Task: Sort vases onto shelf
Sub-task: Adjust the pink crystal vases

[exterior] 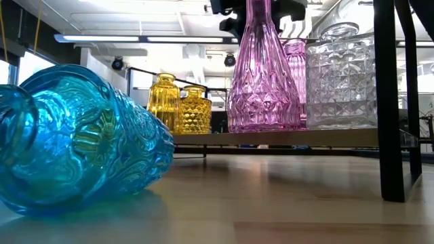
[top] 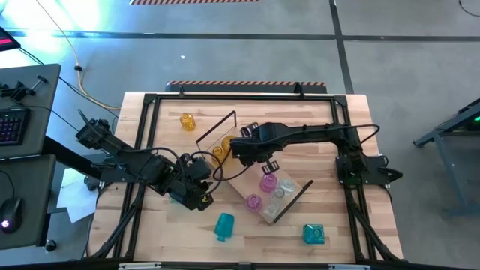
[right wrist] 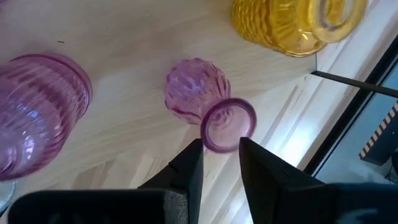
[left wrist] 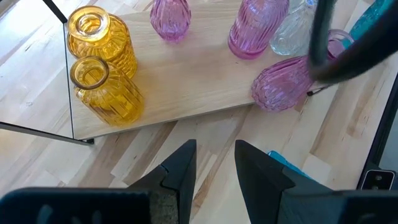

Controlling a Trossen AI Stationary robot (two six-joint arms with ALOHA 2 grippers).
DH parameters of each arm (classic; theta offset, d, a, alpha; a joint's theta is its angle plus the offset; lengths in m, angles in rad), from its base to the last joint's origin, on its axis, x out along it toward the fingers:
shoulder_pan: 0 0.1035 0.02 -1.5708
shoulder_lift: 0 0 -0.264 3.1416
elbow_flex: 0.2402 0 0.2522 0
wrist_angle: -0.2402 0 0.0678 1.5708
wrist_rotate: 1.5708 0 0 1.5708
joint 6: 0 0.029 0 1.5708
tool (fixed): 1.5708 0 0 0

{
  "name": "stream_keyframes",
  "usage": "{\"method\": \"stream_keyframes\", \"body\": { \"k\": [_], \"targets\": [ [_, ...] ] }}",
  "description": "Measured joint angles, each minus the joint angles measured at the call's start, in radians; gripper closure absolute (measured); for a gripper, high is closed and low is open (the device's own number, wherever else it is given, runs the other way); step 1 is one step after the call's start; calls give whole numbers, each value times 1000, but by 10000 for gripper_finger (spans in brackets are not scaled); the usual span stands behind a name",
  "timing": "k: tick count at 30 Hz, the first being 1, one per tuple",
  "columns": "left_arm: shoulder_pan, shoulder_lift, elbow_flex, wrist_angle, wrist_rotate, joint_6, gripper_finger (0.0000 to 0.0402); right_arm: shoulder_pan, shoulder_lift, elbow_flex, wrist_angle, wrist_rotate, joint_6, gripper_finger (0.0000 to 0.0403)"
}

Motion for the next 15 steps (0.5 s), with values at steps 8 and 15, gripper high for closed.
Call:
{"method": "stream_keyframes", "body": {
  "k": [8, 15],
  "targets": [
    [5, 0, 0, 0, -3, 6, 298, -12, -1, 59, 7, -24, -59, 320],
    [8, 0, 0, 0, -3, 9, 298, -55, -1, 59, 54, -54, -239, 369]
  ]
}}
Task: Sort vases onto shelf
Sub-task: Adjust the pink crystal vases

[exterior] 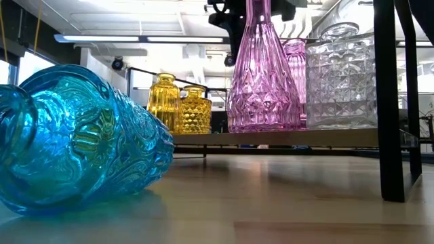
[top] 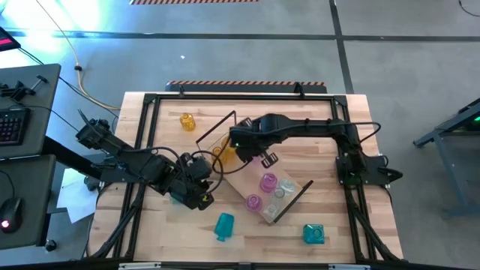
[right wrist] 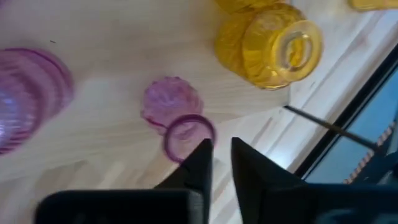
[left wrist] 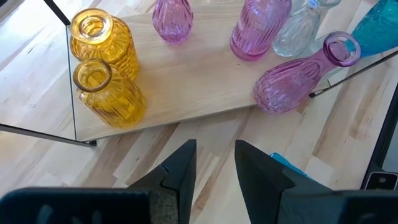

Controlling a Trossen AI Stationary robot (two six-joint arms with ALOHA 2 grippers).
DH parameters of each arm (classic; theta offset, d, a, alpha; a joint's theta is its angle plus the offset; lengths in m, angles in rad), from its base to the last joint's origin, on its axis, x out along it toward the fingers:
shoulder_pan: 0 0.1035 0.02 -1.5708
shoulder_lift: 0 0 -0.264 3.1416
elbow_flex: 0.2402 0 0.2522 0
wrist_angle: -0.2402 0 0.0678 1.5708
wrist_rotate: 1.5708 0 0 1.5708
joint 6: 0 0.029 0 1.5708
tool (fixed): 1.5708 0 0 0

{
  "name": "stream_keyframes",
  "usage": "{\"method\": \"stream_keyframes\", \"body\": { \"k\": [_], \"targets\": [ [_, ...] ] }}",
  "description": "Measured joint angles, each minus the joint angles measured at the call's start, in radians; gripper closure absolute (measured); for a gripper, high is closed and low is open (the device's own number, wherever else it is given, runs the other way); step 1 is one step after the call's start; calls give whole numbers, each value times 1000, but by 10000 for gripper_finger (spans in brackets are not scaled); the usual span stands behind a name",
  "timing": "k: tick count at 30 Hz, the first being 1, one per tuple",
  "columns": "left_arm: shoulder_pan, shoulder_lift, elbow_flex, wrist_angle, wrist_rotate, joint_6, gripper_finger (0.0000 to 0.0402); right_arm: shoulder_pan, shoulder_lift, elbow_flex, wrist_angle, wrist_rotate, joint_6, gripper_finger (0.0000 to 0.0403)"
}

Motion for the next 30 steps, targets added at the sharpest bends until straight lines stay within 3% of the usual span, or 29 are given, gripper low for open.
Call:
{"method": "stream_keyframes", "body": {
  "k": [3, 8, 22, 30],
  "targets": [
    [0, 0, 0, 0, 0, -11, 298, -25, 0, 0, 24, -13, -46, 397],
    [0, 0, 0, 0, 0, -37, 298, -78, 0, 0, 74, -131, -52, 400],
    [0, 0, 0, 0, -30, -63, 298, -194, 29, -2, 98, -306, -98, 403],
    [0, 0, 0, 0, -39, -60, 298, -194, 81, -2, 118, -311, -120, 403]
  ]
}}
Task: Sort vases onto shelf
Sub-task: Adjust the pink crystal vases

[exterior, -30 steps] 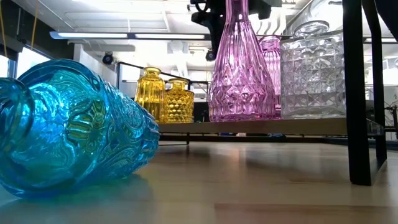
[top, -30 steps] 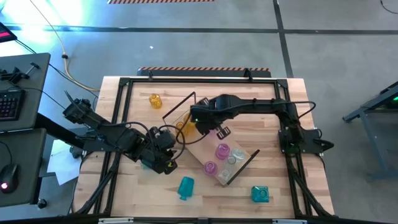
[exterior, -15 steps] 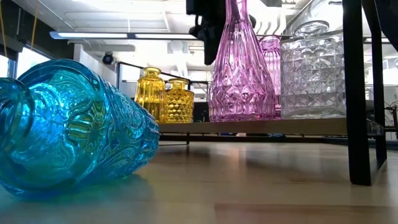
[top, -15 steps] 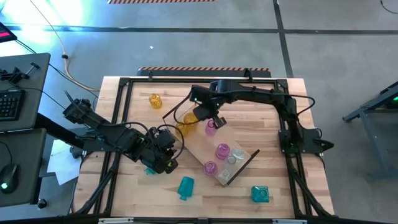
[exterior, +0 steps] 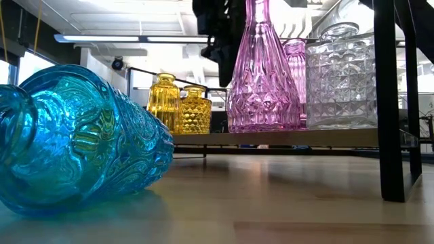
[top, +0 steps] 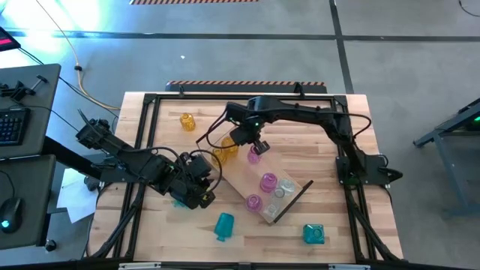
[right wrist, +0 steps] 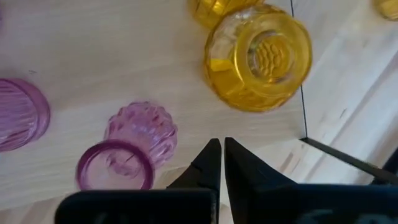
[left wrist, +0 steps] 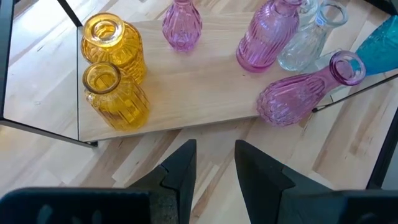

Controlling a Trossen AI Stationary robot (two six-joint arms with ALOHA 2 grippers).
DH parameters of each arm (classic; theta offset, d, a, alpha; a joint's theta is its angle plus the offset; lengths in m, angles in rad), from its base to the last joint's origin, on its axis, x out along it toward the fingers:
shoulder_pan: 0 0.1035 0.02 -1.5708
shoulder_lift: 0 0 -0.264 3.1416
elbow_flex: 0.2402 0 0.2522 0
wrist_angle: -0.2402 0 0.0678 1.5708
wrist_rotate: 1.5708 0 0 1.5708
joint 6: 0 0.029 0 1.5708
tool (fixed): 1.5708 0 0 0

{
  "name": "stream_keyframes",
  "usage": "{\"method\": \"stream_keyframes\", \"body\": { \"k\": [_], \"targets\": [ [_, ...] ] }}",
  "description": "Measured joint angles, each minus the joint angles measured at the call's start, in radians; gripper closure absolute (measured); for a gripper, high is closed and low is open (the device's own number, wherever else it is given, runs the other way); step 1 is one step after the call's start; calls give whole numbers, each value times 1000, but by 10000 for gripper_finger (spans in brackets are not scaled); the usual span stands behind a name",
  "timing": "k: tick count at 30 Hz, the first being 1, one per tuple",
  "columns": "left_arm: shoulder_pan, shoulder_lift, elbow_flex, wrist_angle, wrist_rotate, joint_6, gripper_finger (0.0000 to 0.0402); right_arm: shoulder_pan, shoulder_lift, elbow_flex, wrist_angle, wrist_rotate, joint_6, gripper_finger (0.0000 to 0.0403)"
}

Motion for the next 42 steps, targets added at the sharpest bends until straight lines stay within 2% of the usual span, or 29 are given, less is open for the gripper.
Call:
{"method": "stream_keyframes", "body": {
  "k": [25, 42],
  "targets": [
    [0, 0, 0, -9, 1, -3, 298, -15, 80, 0, -12, -93, -4, 403],
    [0, -3, 0, -18, 1, -2, 298, -15, 83, 0, -39, -140, 1, 403]
  ]
}}
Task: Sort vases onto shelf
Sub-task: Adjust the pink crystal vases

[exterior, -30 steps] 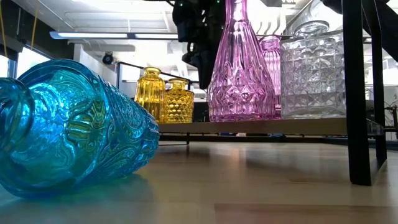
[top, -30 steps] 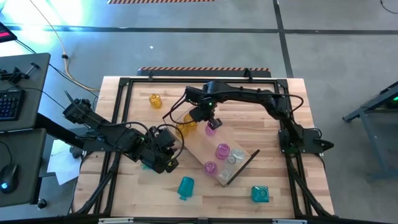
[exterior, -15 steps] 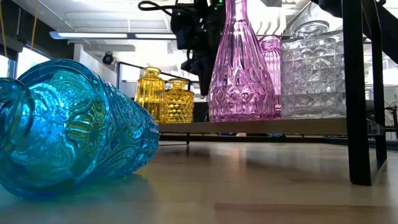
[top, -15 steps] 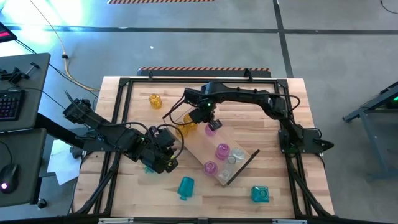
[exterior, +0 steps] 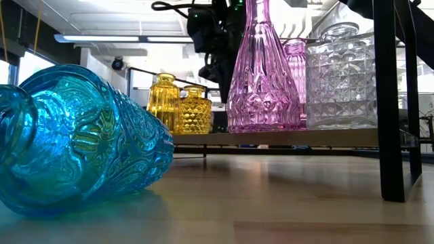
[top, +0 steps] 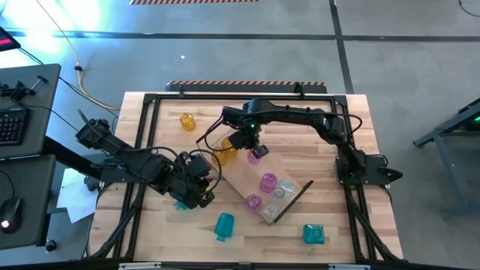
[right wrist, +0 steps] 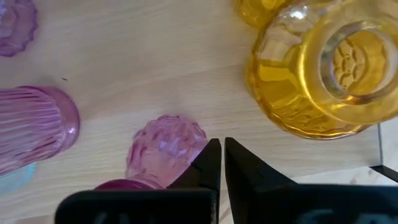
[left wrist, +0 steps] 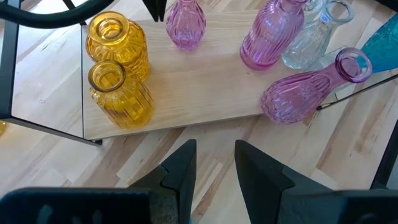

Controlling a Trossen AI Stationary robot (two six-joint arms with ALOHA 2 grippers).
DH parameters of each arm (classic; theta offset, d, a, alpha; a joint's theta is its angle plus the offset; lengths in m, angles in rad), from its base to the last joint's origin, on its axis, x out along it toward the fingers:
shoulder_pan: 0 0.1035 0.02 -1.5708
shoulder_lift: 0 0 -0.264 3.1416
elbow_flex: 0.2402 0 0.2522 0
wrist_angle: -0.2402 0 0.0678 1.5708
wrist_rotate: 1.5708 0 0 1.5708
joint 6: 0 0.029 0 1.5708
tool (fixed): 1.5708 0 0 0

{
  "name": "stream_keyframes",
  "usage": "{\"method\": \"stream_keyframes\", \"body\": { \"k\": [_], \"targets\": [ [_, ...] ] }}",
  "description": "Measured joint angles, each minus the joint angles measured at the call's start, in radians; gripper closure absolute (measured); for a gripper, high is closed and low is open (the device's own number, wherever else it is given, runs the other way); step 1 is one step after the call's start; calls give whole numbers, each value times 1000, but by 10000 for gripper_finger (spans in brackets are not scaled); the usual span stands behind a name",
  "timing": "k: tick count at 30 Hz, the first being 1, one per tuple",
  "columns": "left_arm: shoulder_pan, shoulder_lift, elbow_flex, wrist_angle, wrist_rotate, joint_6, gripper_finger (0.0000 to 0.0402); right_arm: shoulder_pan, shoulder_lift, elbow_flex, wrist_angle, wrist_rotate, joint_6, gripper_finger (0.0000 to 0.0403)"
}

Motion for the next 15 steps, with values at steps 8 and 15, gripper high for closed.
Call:
{"method": "stream_keyframes", "body": {
  "k": [8, 15],
  "targets": [
    [0, 0, 0, 0, 0, 0, 298, 0, 0, 0, -17, -5, 9, 403],
    [-1, 0, 0, 0, 0, 0, 298, 1, 0, 0, -28, -17, 18, 403]
  ]
}}
